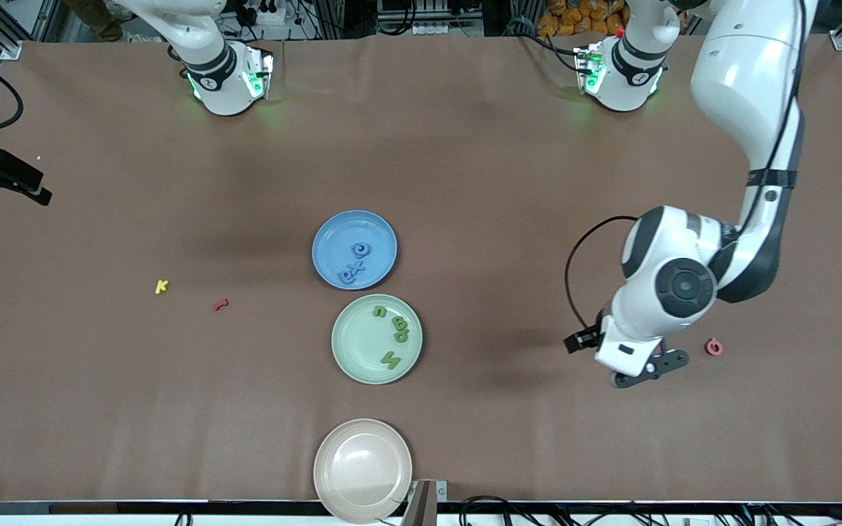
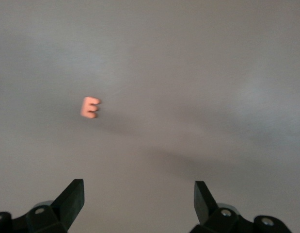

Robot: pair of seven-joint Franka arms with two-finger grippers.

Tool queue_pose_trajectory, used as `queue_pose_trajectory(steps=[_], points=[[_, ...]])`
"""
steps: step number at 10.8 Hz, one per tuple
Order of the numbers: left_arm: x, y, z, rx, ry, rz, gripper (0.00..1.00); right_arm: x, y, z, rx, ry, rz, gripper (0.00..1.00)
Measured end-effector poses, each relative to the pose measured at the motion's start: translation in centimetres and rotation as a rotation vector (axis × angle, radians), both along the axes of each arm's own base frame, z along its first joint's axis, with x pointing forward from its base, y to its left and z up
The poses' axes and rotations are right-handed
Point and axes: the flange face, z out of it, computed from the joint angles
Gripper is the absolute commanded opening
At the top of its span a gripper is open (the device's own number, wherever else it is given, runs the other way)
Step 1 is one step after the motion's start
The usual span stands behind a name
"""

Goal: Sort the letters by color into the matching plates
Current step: 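Move the left gripper back over the orange letters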

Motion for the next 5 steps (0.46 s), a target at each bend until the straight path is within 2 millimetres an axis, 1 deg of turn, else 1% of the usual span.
queue_pose_trajectory(steps=[1, 2, 3, 5], points=[[-0.6, 1.6, -0.1, 0.01, 0.02, -0.011, 1.0, 0.0, 0.0, 0.0, 0.0, 0.0, 0.0, 1.0], [-1.6, 2.5, -0.3, 0.018, 0.035, -0.01, 1.0, 0.0, 0.0, 0.0, 0.0, 0.0, 0.0, 1.0], [-2.8, 3.0, -0.5, 0.02, 0.031, -0.012, 1.0, 0.0, 0.0, 0.0, 0.0, -0.001, 0.0, 1.0], [-6.3, 3.6, -1.0, 0.019, -0.006, -0.026, 1.0, 0.0, -0.1, 0.0, 0.0, -0.001, -0.001, 1.0]])
